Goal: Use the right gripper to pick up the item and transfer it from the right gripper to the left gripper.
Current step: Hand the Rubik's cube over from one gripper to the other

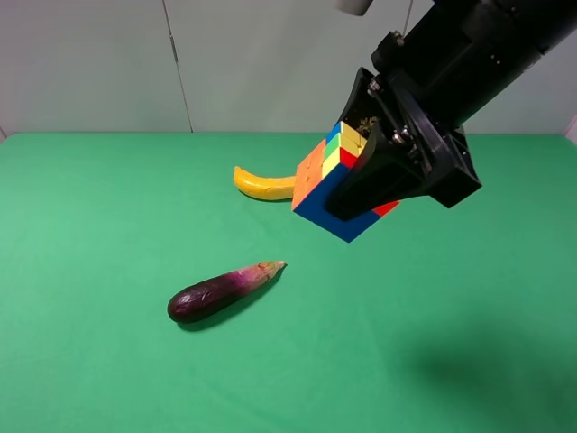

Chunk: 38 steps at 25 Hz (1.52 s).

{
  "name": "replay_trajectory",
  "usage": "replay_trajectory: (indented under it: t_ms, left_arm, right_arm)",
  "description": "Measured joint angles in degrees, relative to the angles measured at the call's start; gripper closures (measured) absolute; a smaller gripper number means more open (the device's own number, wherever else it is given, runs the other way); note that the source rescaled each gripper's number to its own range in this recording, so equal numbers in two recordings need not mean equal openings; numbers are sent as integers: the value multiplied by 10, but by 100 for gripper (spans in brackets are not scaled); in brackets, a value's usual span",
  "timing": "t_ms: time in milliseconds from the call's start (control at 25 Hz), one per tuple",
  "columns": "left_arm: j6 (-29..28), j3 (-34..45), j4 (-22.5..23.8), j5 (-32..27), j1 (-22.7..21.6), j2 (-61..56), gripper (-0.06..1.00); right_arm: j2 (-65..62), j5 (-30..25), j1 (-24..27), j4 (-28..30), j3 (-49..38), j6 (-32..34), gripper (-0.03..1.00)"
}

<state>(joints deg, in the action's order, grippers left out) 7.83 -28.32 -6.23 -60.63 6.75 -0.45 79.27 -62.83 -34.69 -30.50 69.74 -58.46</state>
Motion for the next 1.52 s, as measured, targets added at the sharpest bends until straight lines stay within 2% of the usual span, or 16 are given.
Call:
replay_trajectory:
  t_ms: [200,360,480,640,840,1040,1120,1200,1520]
  left_arm:
    - [64,0,-55,-2,0,4,4]
    - [101,-2,-77,-6,0,55,4]
    - [157,-10,-90,2,0,99,4]
    - [276,-12,-128,59,0,151,4]
    - [389,-12,-190,136,0,220,4]
    - [507,-12,-273,189,1,283,4]
    - [561,-12,-309,210,12,303,4]
    - [596,-12,-327,224,30,323,4]
    - [663,-12,-335,305,114,417,4]
  right_arm:
    - [0,14,0,-13,0,4,95]
    - [0,26,0,-50,0,37,95]
    - [0,30,0,-70,0,60,95]
    - [0,38,0,-83,0,91,95]
    - [0,39,0,-113,0,98,95]
    - [0,46,0,-127,0,102,95]
    - [0,57,0,-131,0,112,95]
    - [0,71,0,-139,0,131,95]
    - [0,85,0,-151,0,210,95]
